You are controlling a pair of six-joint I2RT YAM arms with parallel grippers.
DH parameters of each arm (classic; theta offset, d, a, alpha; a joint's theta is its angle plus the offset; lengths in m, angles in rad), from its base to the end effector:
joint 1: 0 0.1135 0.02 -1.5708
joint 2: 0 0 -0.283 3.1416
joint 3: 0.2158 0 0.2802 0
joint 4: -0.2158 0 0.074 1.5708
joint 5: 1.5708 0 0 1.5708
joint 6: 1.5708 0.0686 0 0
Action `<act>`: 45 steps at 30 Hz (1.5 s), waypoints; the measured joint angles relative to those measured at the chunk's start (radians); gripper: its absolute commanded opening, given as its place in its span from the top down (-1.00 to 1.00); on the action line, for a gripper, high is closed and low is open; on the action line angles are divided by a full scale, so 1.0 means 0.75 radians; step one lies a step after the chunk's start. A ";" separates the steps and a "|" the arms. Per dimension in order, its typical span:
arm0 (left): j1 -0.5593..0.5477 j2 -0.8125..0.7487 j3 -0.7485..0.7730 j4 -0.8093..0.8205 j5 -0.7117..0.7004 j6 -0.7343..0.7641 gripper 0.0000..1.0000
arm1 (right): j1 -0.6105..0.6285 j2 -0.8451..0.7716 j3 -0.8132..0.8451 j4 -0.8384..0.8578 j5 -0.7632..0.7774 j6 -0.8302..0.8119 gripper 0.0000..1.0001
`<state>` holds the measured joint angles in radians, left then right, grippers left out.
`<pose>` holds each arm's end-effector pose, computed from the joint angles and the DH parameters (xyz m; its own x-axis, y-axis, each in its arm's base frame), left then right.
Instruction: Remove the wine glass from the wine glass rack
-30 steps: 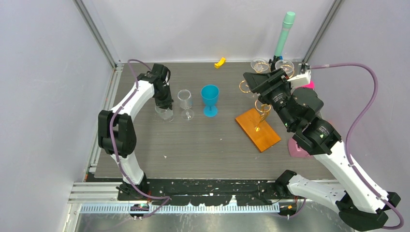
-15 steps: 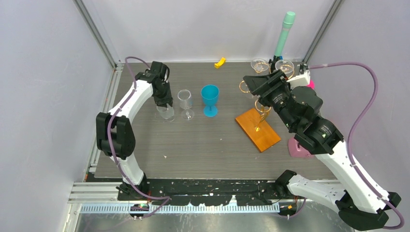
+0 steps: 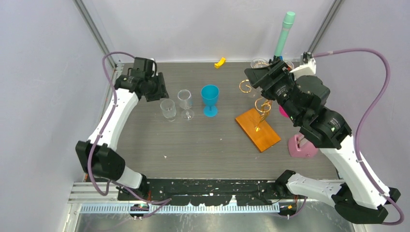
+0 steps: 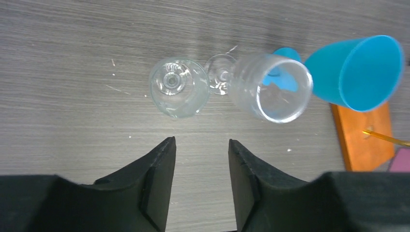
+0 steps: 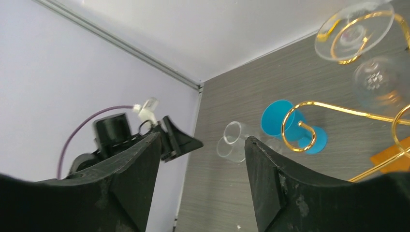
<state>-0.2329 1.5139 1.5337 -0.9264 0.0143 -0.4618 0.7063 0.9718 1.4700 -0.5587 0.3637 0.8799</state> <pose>0.3542 -0.0850 0.3492 -0.7925 -0.2699 -0.5468 -0.1271 0.9501 -0.2847 0.1756 0.1178 0.5224 -0.2886 0.7006 -0.6526 -0.1789 0.6302 0.7556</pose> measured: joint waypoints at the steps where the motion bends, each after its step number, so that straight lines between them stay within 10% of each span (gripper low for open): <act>1: 0.002 -0.030 -0.004 -0.002 0.010 0.003 -0.11 | 0.000 0.027 0.045 -0.031 0.017 -0.030 -0.50; 6: 0.006 -0.260 -0.069 -0.002 0.088 0.034 -0.74 | -0.006 0.150 0.257 -0.146 0.159 -0.231 -0.59; 11: 0.006 -0.469 -0.149 0.033 0.207 0.046 -0.96 | -0.146 0.282 0.440 -0.220 0.184 -0.393 -0.58; 27: 0.006 -0.551 -0.334 0.166 0.500 0.026 -0.99 | -1.211 0.451 0.538 -0.602 -0.368 -0.450 -0.65; 45: 0.006 -0.567 -0.372 0.209 0.613 -0.009 -0.99 | -1.294 0.227 0.103 -0.516 -0.539 -0.423 0.04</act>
<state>-0.2287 1.0889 1.2545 -0.7696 0.4744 -0.4683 -0.2642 1.1423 1.5471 -0.9459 -0.0402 0.5625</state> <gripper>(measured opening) 0.994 0.529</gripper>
